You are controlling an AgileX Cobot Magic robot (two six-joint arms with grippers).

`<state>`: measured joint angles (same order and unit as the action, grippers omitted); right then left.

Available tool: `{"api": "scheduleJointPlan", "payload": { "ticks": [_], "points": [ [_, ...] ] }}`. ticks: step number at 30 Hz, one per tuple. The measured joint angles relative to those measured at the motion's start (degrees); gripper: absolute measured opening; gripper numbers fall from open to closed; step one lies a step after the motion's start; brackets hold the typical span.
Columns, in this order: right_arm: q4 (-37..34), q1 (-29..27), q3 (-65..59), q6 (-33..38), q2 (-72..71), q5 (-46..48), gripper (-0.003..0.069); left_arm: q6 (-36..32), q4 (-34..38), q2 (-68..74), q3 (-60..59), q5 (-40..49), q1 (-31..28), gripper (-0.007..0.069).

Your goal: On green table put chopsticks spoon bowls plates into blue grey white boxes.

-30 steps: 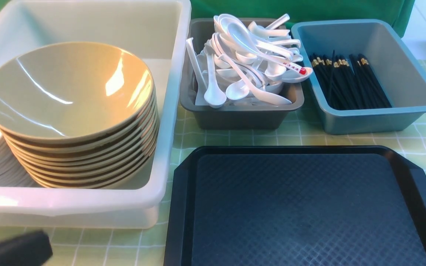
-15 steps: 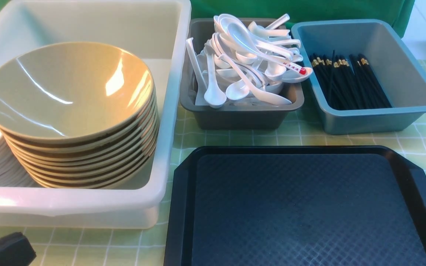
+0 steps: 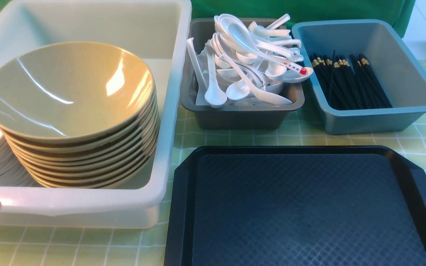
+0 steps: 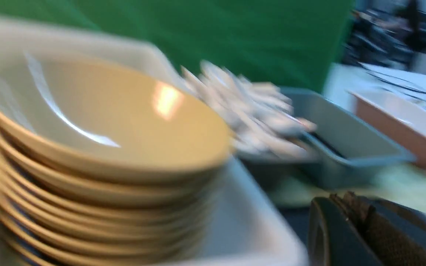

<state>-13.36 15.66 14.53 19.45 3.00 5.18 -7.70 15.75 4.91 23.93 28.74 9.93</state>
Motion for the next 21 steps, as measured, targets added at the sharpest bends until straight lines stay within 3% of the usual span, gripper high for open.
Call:
{"api": "scheduleJointPlan", "payload": {
  "ticks": [4,9,21],
  "points": [
    [0.0,0.0,0.0,0.0,0.0,0.0,0.0078,0.3,-6.91,-0.84,-7.07,-6.17,-4.39,-0.0001],
    [-0.02,0.0,0.0,0.0,0.0,0.0,0.0078,6.1,-15.75,-5.4,-18.54,-9.51,-7.96,-0.0001],
    [-0.06,0.0,0.0,0.0,-0.04,0.0,0.0087,10.35,-16.46,-5.62,-25.2,-9.57,-8.41,-0.0001]
  ]
}}
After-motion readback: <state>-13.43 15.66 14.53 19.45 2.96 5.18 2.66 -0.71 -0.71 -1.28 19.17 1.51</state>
